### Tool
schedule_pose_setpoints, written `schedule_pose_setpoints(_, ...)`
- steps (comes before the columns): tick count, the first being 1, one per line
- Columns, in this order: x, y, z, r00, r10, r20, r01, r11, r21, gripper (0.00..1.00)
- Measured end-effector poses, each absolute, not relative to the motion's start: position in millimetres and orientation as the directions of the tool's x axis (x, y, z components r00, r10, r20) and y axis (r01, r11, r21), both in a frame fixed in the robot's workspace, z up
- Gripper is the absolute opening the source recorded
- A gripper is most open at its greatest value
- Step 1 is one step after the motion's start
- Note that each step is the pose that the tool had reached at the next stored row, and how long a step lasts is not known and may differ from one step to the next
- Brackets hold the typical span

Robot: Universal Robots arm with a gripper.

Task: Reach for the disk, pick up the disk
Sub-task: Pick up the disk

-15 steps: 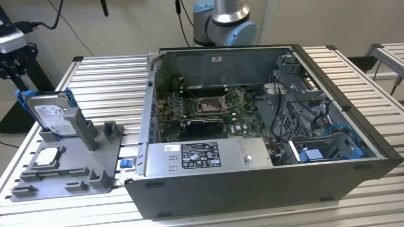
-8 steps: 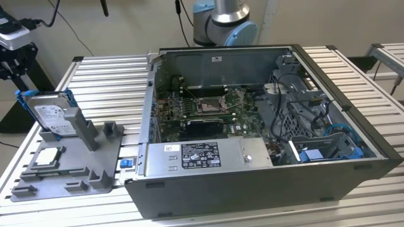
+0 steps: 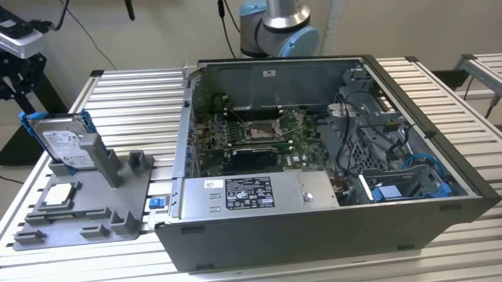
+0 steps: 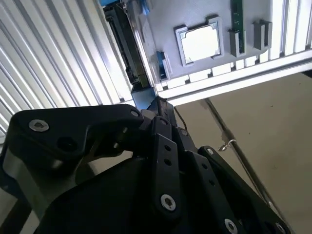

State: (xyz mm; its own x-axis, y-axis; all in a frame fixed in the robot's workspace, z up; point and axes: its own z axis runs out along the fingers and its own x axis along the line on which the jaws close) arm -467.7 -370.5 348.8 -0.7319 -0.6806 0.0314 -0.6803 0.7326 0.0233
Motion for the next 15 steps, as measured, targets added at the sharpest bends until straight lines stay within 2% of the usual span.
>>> schedule_pose_setpoints(15, -467.8, -370.6, 348.8, -0.528, -0.848, 0.04, -0.848, 0.529, 0.017, 0.0)
